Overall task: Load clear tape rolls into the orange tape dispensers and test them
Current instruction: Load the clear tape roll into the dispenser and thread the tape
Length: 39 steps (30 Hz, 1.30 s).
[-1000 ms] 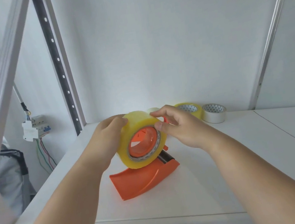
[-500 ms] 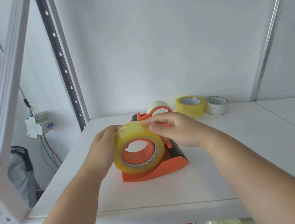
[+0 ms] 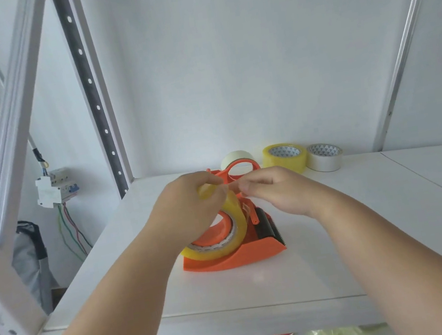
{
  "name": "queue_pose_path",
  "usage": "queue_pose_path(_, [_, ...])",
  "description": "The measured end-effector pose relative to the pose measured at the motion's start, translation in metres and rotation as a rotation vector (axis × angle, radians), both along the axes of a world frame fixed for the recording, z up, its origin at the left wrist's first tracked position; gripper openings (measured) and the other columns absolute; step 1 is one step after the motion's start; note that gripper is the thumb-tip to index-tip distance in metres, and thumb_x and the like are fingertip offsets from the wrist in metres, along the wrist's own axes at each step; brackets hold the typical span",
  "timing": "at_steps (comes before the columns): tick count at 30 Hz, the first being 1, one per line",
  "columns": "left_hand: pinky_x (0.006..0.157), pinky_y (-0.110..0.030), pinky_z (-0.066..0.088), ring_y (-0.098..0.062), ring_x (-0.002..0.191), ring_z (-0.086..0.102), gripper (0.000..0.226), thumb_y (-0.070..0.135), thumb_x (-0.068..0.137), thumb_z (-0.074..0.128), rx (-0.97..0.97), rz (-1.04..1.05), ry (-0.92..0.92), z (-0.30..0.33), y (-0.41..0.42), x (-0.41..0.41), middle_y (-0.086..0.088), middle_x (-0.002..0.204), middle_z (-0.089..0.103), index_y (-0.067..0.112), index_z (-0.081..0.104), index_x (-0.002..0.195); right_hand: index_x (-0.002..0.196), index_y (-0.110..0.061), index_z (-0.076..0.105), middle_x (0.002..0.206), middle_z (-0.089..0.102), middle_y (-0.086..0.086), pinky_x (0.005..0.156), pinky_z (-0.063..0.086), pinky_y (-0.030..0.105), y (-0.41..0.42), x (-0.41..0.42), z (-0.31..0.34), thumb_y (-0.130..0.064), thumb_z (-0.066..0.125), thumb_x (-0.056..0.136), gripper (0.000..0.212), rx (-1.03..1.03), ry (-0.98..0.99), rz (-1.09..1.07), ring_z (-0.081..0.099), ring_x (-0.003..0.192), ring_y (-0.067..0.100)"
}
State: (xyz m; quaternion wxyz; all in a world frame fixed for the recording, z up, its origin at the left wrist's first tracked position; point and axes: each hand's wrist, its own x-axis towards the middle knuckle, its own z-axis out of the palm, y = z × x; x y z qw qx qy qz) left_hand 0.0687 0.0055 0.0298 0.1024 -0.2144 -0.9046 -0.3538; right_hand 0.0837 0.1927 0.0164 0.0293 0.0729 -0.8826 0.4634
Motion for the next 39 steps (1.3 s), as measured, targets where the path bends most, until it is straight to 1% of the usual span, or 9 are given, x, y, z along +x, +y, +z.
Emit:
queue_pose_path(3, [0.052,-0.010,0.031,0.004,0.063,0.047,0.022,0.049,0.087,0.056,-0.098,-0.011,0.006,0.005,0.008,0.001,0.018,0.083,0.056,0.040,0.065,0.105,0.086,-0.047,0.071,0.105,0.071,-0.019,0.105,0.042,0.029,0.004,0.003,0.001,-0.019,0.056,0.094,0.033,0.003,-0.005,0.017,0.061,0.108,-0.002])
queue_pose_path(7, [0.075,-0.025,0.045,-0.008,0.086,0.055,0.030,0.054,0.083,0.059,-0.204,-0.093,-0.015,0.009,0.019,-0.004,0.012,0.102,0.059,0.036,0.068,0.105,0.086,-0.035,0.069,0.094,0.069,-0.018,0.103,0.043,0.030,0.008,0.004,0.000,-0.013,0.056,0.093,0.027,0.001,-0.015,0.014,0.062,0.100,0.002])
queue_pose_path(18, [0.076,-0.028,0.045,-0.014,0.092,0.057,0.038,0.057,0.086,0.052,-0.525,-0.155,0.066,0.016,0.039,-0.012,0.007,0.100,0.064,0.031,0.068,0.108,0.114,-0.037,0.063,0.125,0.062,-0.015,0.110,0.037,0.030,0.028,0.010,-0.004,-0.006,0.061,0.086,0.042,0.095,-0.098,0.057,0.052,0.122,0.001])
queue_pose_path(21, [0.084,-0.028,0.044,-0.014,0.105,0.055,0.046,0.061,0.081,0.055,-0.472,-0.175,0.018,0.014,0.033,-0.016,0.008,0.118,0.061,0.036,0.060,0.120,0.132,-0.038,0.052,0.137,0.052,-0.019,0.111,0.030,0.027,0.032,0.006,-0.009,-0.020,0.075,0.075,0.064,0.220,-0.194,0.106,0.041,0.131,-0.002])
queue_pose_path(24, [0.088,-0.024,0.034,-0.011,0.123,0.047,0.064,0.065,0.076,0.059,-0.434,-0.195,0.034,0.011,0.020,-0.018,0.016,0.136,0.049,0.045,0.041,0.135,0.123,-0.044,0.053,0.133,0.054,-0.015,0.111,0.033,0.030,0.028,0.001,-0.013,-0.024,0.081,0.070,0.063,0.213,-0.182,0.083,0.044,0.128,-0.003])
queue_pose_path(28, [0.090,-0.022,0.035,-0.004,0.115,0.049,0.068,0.067,0.070,0.062,-0.302,-0.196,0.028,0.008,-0.007,-0.024,0.021,0.128,0.052,0.046,0.041,0.131,0.112,-0.049,0.053,0.126,0.060,-0.008,0.110,0.036,0.032,0.026,-0.004,-0.016,-0.024,0.082,0.070,0.056,0.181,-0.124,0.065,0.051,0.120,0.000])
queue_pose_path(31, [0.100,-0.033,0.043,-0.004,0.115,0.053,0.076,0.083,0.056,0.051,-0.245,-0.134,0.019,-0.006,-0.030,-0.034,0.025,0.119,0.056,0.046,0.046,0.123,0.119,-0.040,0.057,0.124,0.062,-0.006,0.110,0.037,0.033,0.027,-0.006,-0.021,-0.026,0.082,0.068,0.058,0.148,-0.110,0.065,0.053,0.119,0.001])
queue_pose_path(35, [0.083,-0.028,0.050,-0.002,0.093,0.059,0.070,0.076,0.063,0.058,-0.043,-0.095,-0.090,-0.026,-0.038,-0.038,0.017,0.099,0.061,0.030,0.053,0.116,0.126,-0.025,0.057,0.125,0.063,-0.008,0.110,0.036,0.031,0.027,-0.010,-0.028,-0.018,0.081,0.070,0.061,0.054,-0.094,0.048,0.055,0.120,0.003])
queue_pose_path(39, [0.062,-0.019,0.040,-0.003,0.076,0.057,0.056,0.065,0.072,0.052,0.159,-0.032,-0.087,-0.037,-0.029,-0.038,0.009,0.083,0.060,0.022,0.054,0.107,0.130,-0.019,0.055,0.129,0.061,-0.009,0.109,0.036,0.027,0.025,-0.013,-0.033,-0.014,0.080,0.072,0.064,0.004,-0.075,0.017,0.053,0.123,0.004])
